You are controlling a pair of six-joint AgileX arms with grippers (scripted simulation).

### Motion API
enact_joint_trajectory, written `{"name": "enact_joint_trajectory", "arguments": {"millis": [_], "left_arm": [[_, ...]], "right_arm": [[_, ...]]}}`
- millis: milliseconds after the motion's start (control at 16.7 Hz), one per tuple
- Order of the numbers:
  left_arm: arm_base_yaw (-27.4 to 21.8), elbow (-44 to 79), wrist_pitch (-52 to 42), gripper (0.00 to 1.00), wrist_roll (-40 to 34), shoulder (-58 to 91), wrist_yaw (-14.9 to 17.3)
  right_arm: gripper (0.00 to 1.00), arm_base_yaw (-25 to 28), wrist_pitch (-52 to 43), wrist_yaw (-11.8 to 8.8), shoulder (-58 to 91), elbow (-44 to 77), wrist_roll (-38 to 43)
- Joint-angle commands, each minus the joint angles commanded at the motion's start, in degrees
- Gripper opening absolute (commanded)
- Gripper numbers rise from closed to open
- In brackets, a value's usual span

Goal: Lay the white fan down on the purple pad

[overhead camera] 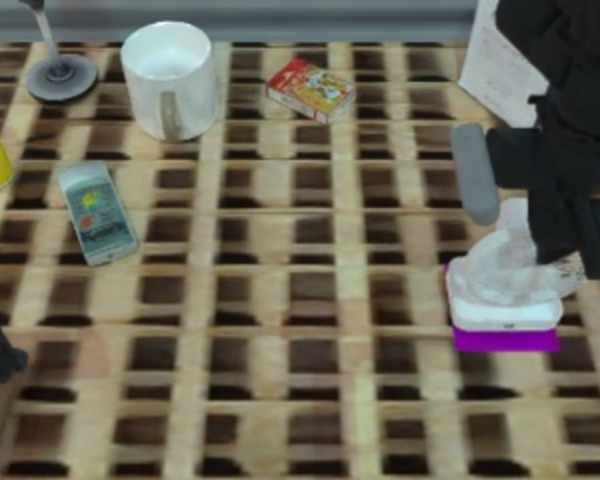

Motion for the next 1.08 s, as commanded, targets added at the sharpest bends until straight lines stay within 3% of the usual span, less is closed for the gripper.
{"name": "enact_joint_trajectory", "arguments": {"millis": [120, 900, 1080], "left_arm": [[0.0, 0.0, 0.0, 1.00, 0.0, 0.0, 0.0], [0.0, 0.0, 0.0, 1.00, 0.0, 0.0, 0.0], [0.0, 0.0, 0.0, 1.00, 0.0, 0.0, 0.0]], "right_arm": [[0.00, 0.0, 0.0, 0.0, 0.0, 0.0, 0.0], [0.98, 0.0, 0.0, 0.0, 0.0, 0.0, 0.0], [1.00, 0.0, 0.0, 0.0, 0.0, 0.0, 0.0]]}}
